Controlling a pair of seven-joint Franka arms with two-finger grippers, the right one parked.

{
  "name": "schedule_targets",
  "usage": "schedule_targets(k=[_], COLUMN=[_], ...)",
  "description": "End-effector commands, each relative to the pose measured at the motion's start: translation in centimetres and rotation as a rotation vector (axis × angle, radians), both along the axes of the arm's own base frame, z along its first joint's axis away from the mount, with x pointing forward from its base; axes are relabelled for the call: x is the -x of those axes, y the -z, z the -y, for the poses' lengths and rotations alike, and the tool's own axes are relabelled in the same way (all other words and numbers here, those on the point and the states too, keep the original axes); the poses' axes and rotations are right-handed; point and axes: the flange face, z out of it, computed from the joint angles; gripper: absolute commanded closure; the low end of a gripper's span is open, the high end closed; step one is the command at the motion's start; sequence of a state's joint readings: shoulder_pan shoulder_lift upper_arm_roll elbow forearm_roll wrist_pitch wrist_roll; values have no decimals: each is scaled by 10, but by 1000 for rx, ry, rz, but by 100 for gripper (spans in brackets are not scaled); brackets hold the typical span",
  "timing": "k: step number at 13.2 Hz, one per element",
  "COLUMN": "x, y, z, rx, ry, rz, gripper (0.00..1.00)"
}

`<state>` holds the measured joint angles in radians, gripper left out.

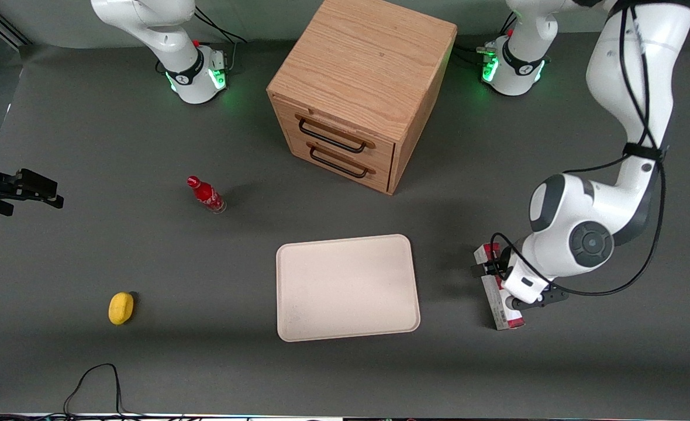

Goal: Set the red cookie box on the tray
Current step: 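Lower the left gripper over the cookie box and close on it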

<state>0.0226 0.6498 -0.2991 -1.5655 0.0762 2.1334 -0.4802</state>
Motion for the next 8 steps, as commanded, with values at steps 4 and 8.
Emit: schedule_targets(k=[4, 8], x=[-8, -8], y=[40, 38], z=[-14, -10], rx=[-28, -30], ry=[12, 22], rz=[31, 37], gripper=[0, 100])
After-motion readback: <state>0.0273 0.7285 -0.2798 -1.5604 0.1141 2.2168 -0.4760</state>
